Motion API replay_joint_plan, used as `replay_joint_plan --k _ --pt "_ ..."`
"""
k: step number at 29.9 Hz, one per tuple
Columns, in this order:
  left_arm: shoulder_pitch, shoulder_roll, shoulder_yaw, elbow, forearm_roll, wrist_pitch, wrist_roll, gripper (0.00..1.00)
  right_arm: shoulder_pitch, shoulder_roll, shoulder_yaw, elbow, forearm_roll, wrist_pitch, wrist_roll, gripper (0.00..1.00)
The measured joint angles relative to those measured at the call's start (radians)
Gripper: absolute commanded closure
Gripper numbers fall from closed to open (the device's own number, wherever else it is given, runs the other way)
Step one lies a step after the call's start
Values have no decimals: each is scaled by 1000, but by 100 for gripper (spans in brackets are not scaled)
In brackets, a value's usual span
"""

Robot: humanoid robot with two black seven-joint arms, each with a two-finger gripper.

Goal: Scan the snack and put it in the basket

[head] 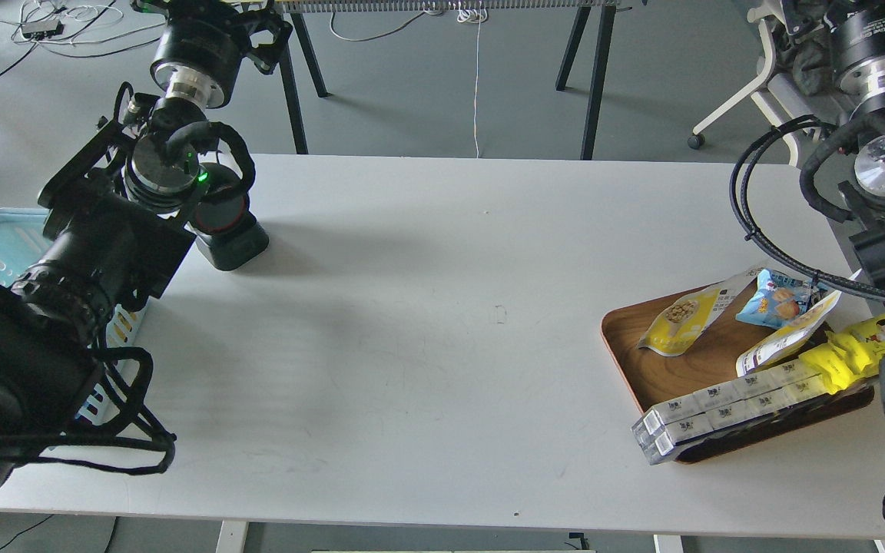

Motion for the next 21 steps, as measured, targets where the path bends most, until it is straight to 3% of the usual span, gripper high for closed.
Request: replay_joint_plan --k 15,21 --pt "-2 9 11 2 1 -2 3 0 23 -22 -63 12 -7 0 7 1" --pt "-5 16 13 9 4 -3 2 0 93 -144 -187 82 -24 0 8 1"
